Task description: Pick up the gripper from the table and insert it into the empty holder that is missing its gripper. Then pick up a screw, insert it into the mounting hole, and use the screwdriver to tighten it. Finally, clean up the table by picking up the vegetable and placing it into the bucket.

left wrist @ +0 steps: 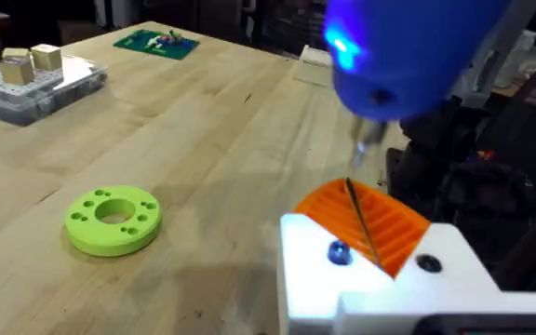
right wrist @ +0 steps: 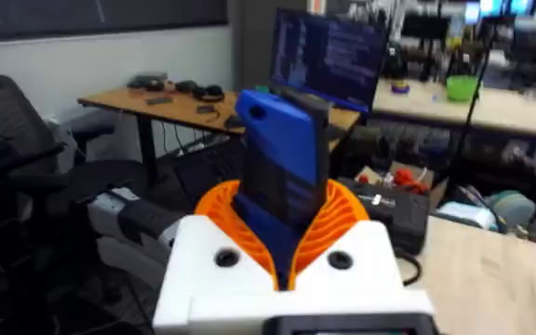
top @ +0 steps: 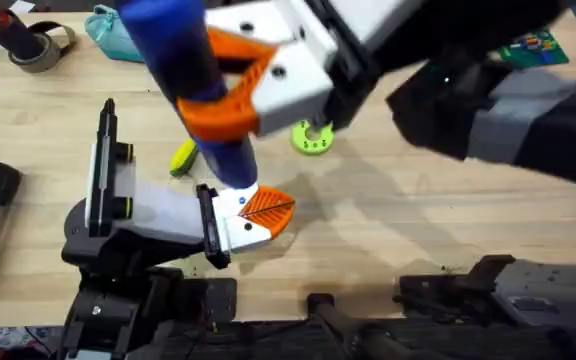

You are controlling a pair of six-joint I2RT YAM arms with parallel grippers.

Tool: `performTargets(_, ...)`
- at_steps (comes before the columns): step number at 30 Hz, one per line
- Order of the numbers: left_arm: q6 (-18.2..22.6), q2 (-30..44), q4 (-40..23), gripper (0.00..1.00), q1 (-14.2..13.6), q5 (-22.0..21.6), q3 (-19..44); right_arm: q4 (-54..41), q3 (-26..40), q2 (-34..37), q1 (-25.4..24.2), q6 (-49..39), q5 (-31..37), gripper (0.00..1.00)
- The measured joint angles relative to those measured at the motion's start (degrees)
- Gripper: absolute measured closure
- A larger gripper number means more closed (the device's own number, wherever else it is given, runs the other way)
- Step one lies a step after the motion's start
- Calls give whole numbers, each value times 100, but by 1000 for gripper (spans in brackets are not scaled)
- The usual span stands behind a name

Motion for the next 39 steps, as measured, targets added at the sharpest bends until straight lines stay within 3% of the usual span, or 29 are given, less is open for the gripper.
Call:
performTargets(6,1,-1,3,984,0,-37,0,-1233,586,12,-74,-693,-20,956)
performTargets(17,1,0,4,984,0,-44,0,-1240,682,12,208,-1362,-12,958)
performTargets(27,1,-1,4,984,0,-47,0,-985,105,-55,241,-1400,45,956)
performTargets(33,1,0,7,984,0,-57,0,-1297,-381,-680,241,-1404,354,956)
performTargets(39,1,-1,7,985,0,-58,0,-1297,-466,-814,241,-1493,535,956)
